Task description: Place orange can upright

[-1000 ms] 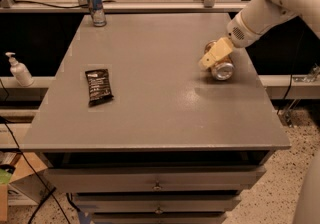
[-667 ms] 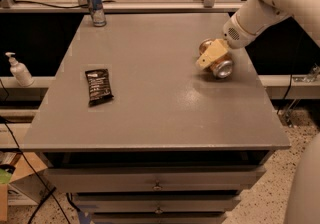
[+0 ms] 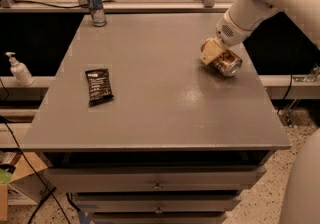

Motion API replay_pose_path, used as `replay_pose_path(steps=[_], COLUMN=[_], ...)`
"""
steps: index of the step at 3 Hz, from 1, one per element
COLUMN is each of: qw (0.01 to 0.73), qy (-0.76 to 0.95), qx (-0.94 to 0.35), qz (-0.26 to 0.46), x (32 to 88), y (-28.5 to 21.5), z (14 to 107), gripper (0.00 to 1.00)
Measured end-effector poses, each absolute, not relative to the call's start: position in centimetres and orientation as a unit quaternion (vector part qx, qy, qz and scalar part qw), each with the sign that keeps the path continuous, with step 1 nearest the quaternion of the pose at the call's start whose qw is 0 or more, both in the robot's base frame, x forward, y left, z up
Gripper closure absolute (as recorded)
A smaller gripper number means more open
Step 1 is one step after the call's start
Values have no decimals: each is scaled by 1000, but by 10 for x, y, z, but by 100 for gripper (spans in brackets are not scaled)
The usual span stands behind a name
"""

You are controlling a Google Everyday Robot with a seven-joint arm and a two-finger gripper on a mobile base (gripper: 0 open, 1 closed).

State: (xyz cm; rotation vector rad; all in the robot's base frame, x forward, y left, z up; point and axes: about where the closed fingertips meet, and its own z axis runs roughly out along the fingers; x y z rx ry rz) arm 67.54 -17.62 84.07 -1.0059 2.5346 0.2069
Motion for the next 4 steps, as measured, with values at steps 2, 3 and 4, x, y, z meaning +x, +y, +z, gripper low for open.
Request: replay_pose_path(steps=[2,3,4], qw=[241,308,372], qy=[879,837,788], qx=[-408,-445,-483], qz=[60,79,83], x=[678,670,653], y=[-162,-165,-169], z=[885,913,936], gripper=[100,100,100])
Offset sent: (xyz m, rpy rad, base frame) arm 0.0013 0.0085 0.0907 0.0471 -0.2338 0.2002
